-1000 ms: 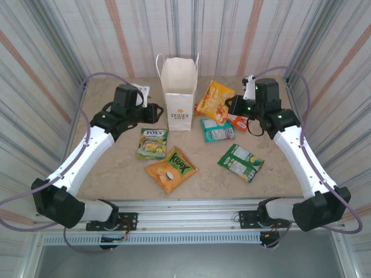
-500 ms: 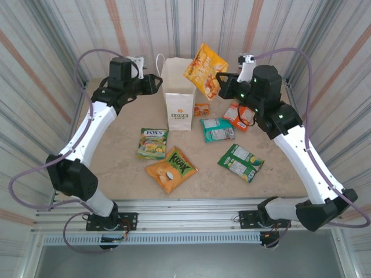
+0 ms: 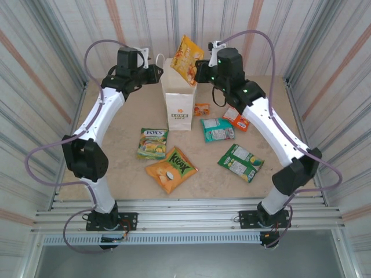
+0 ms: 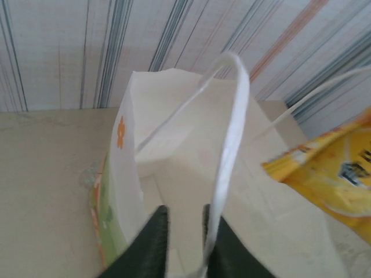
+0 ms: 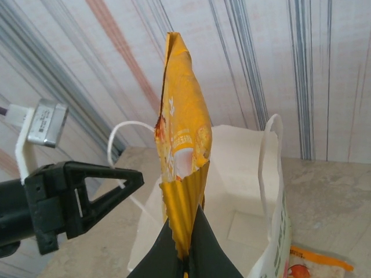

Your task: Place the snacks into the paper bag

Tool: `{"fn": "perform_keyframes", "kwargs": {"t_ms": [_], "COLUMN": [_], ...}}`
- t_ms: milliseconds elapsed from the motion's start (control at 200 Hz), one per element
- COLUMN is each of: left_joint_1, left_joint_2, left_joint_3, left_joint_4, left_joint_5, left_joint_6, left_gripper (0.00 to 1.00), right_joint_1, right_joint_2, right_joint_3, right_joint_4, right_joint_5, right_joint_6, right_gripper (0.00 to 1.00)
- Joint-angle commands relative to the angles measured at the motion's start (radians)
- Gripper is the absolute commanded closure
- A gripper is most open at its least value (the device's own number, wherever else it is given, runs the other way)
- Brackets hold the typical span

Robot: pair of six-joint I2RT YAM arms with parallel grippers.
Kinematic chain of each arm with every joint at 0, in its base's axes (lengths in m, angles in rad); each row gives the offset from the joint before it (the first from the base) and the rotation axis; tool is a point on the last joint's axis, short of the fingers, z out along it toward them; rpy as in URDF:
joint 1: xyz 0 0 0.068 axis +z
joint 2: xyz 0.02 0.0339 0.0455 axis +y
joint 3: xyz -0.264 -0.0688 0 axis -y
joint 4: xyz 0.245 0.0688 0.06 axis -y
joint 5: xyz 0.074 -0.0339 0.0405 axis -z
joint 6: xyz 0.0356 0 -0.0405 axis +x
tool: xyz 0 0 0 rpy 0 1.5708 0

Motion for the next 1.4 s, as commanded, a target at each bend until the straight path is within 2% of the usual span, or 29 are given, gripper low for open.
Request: {"fn": "perform_keyframes", "kwargs": {"t_ms": [0,70,356,712,772,817,877,947,1112,1278,1393], "left_joint_1": [0.003,0.003,0.003,-0.003,-0.003,-0.003,-0.003,-0.003,-0.003,-0.004,-0.003], "left_joint_2": [0.005,0.004,-0.054,-0.102,-0.103,-0.105,-0.107,-0.108,-0.116,-0.155,-0.200], "left_joint_3": [0.037,0.036,-0.047,-0.117,-0.113,-0.112,-0.111,-0.104,-0.080,-0.080,-0.092], "left_joint_4": [-0.001,-0.007,0.019,0.044,0.040,0.038,0.036,0.029,0.000,-0.024,-0.057], "left_joint_5": [0.019,0.024,0.032,0.035,0.033,0.029,0.023,0.014,0.008,0.009,0.001], "left_joint_6": [0.020,0.021,0.005,0.003,0.007,0.009,0.009,0.012,0.017,0.017,0.009], "left_gripper": [0.91,1.00,1.00,1.00,1.00,1.00,0.93,0.84,0.61,0.54,0.43], "right_joint_1": [0.014,0.023,0.053,0.062,0.061,0.061,0.061,0.061,0.062,0.061,0.061], "right_joint_2": [0.067,0.123,0.301,0.378,0.377,0.375,0.366,0.343,0.259,0.153,0.065], "right_joint_3": [0.094,0.143,0.299,0.323,0.323,0.327,0.331,0.331,0.319,0.251,0.166], "right_joint_4": [-0.012,-0.033,-0.163,-0.150,-0.148,-0.155,-0.172,-0.195,-0.243,-0.271,-0.289], "right_joint_5": [0.039,0.040,0.112,0.051,0.042,0.036,0.038,0.052,0.061,0.038,-0.012], "right_joint_6": [-0.035,-0.039,-0.011,0.053,0.055,0.055,0.055,0.051,0.017,0.001,0.005], "right_gripper": [1.00,1.00,1.00,0.96,0.89,0.77,0.67,0.60,0.56,0.55,0.53]}}
